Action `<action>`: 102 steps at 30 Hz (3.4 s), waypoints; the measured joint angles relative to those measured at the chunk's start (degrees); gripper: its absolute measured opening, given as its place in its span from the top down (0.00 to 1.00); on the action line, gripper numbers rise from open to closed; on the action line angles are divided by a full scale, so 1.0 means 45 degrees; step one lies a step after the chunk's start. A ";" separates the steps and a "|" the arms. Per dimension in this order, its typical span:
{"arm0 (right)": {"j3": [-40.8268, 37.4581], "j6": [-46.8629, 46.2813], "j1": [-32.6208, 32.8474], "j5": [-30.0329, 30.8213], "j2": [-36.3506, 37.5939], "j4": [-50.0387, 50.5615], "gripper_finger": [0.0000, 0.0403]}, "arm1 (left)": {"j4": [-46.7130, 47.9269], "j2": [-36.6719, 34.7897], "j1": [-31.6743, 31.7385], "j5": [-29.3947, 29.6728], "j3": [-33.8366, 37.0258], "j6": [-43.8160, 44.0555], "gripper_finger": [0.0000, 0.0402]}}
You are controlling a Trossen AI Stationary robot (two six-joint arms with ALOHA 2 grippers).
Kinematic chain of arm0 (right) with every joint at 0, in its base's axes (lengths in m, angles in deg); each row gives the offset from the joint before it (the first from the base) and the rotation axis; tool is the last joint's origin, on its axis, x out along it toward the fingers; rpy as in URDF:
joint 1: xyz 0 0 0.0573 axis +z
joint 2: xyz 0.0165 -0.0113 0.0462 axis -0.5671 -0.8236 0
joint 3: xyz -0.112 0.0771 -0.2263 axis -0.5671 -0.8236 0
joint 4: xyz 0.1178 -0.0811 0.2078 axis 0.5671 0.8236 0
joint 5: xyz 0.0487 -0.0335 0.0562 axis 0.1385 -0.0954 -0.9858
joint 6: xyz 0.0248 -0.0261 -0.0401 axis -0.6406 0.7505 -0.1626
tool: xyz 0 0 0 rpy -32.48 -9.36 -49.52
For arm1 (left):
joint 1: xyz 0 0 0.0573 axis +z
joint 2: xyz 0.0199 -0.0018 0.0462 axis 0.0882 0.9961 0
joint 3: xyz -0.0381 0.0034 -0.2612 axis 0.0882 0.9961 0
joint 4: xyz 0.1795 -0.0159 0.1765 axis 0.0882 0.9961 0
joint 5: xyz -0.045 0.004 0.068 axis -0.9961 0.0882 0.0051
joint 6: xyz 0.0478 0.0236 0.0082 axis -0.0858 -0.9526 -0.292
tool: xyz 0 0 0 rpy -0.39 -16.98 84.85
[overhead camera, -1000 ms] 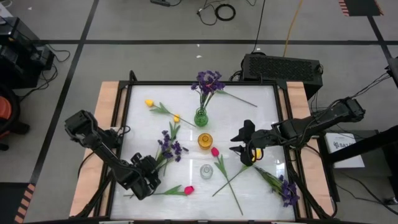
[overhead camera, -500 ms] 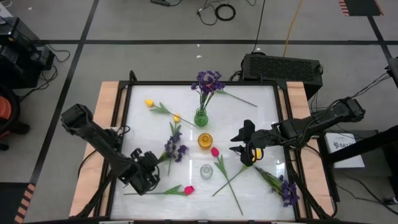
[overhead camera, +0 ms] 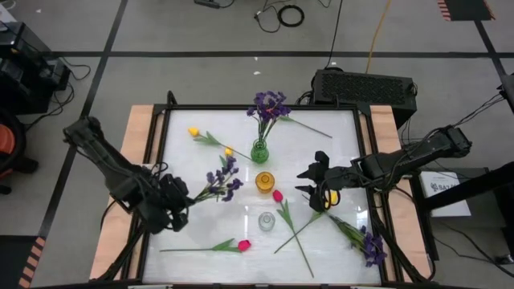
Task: Sort flowers into vase by color
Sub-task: Put the top purple flowers into the green vase
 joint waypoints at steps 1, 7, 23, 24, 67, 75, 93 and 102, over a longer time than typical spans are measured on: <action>0.0000 0.0068 -0.0035 0.0000 -0.0004 -0.0005 0.58 | -0.0039 -0.0233 0.0004 0.0006 0.0000 -0.0277 0.96; 0.0000 0.0492 -0.0241 0.0008 0.0000 -0.0005 0.58 | -0.0828 -0.1541 0.0002 0.0086 -0.0005 -0.1781 0.96; -0.0005 0.2597 -0.1007 -0.0006 0.0005 -0.0878 0.58 | -0.3521 -0.4297 0.0005 0.2399 -0.0392 -0.6512 0.96; -0.0005 0.2682 -0.1066 -0.0005 0.0005 -0.1044 0.58 | -0.4024 -0.4361 0.0000 0.2866 -0.0423 -0.7270 0.96; 0.5854 0.7672 -0.2270 -0.1052 -0.3993 -0.6390 0.36 | -2.2588 0.2279 0.9486 -0.6904 -0.0408 -1.6608 0.97; 0.5882 0.7142 -0.2768 -0.1410 -0.4407 -0.6589 0.45 | -2.3268 0.2921 0.9481 -0.7488 -0.0408 -1.6630 0.97; 0.5877 0.6068 -0.2908 -0.1747 -0.4336 -0.5009 0.98 | -2.1595 0.2961 0.9486 -0.7427 -0.0408 -1.6632 0.69; 0.5877 0.5474 -0.2973 -0.1710 -0.4332 -0.3831 0.99 | -2.0304 0.1969 0.9466 -0.6590 -0.0403 -1.6580 0.42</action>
